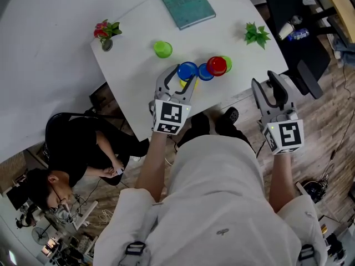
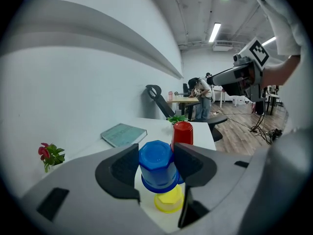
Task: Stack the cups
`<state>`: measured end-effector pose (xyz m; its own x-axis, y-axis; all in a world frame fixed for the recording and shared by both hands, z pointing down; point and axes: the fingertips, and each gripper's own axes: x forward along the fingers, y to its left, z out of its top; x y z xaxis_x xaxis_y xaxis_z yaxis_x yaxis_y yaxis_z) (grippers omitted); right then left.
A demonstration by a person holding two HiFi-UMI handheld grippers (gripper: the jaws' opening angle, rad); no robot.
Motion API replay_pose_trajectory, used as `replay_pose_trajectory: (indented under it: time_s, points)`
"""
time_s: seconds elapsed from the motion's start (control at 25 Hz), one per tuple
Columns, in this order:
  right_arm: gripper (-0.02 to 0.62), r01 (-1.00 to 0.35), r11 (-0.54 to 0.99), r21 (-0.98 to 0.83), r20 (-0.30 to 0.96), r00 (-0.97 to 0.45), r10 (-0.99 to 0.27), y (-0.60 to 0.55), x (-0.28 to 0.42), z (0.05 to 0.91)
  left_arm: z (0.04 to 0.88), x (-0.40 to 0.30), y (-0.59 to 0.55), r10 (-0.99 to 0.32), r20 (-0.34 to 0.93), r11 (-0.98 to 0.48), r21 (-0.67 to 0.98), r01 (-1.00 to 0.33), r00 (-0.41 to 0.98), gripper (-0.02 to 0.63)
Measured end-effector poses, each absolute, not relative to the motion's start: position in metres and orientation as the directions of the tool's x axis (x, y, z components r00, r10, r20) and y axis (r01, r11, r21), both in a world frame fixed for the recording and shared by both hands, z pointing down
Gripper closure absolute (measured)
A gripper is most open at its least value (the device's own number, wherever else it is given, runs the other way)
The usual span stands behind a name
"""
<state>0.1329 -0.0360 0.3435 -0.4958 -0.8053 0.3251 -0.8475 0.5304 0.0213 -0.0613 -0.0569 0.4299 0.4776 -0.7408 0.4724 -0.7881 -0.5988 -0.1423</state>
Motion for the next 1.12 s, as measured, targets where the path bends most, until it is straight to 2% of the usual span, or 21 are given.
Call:
replay_pose_trajectory:
  time_s: [0.68,1.12]
  points:
    - [0.394,-0.859,0.511,0.004,0.331,-0.481,-0.812,-0.027,0.152,0.348,0.447,-0.031,-0.047,-0.679,0.535,-0.671,-0.175,-0.721,0.502,0.371]
    - [0.394,-0.856,0.517,0.008,0.330,-0.485,-0.810,-0.035,0.143,0.346,0.432,-0.029,-0.046,-0.678,0.484,-0.689,-0.156,-0.707,0.553,0.345]
